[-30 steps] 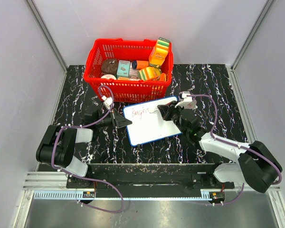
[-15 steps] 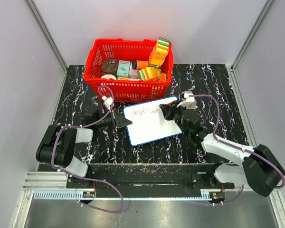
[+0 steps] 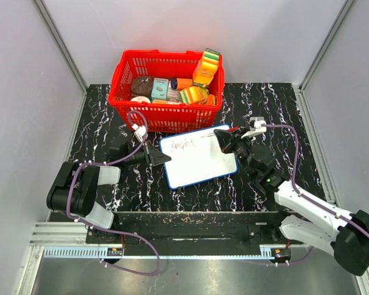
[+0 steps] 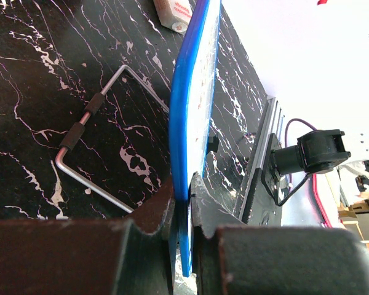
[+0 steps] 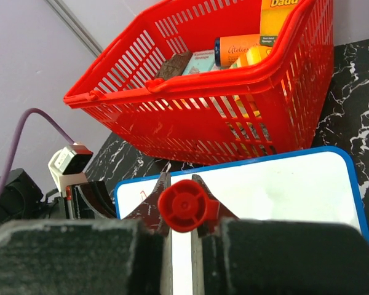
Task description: Write a sentence on the whiteboard
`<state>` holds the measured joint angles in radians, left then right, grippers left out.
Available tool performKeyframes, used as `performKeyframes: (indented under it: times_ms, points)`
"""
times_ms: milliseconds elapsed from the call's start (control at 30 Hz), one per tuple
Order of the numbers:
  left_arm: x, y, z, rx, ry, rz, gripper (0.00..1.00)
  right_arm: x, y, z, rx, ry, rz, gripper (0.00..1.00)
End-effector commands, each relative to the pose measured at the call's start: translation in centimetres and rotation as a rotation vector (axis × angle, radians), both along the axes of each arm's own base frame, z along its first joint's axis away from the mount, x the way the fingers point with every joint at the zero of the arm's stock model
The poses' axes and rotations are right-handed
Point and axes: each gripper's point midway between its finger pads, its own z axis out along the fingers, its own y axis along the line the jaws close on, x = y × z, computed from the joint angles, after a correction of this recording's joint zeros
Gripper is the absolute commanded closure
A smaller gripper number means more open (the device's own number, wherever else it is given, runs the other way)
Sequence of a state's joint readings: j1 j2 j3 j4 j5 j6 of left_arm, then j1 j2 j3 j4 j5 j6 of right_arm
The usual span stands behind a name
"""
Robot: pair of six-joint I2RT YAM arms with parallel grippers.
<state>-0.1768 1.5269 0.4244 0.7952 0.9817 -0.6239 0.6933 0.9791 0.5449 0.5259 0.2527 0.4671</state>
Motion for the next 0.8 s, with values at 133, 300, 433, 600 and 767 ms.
performKeyframes:
  times_ms: [133,300,433,600,767]
  points:
    - [1.1,0.2,-0.4,0.062,-0.086,0.033,1.00,0.5,-0.6,-0.7,-0.024,0.016,-0.019,1.00]
    - [1.1,0.2,-0.5,0.063,-0.086,0.032,1.00,0.9,-0.7,-0.7,-0.036,0.025,-0.021,1.00]
    - [1.2,0.1,-0.4,0.064,-0.087,0.032,1.00,1.3,-1.1,-0.9,-0.051,0.035,-0.034,1.00]
    - [1.2,0.2,-0.5,0.064,-0.084,0.034,1.00,2.4,-2.0,-0.6,-0.063,0.040,-0.068,1.00]
    - [1.3,0.2,-0.4,0.065,-0.087,0.035,1.00,3.7,-2.6,-0.8,-0.099,0.052,-0.104,1.00]
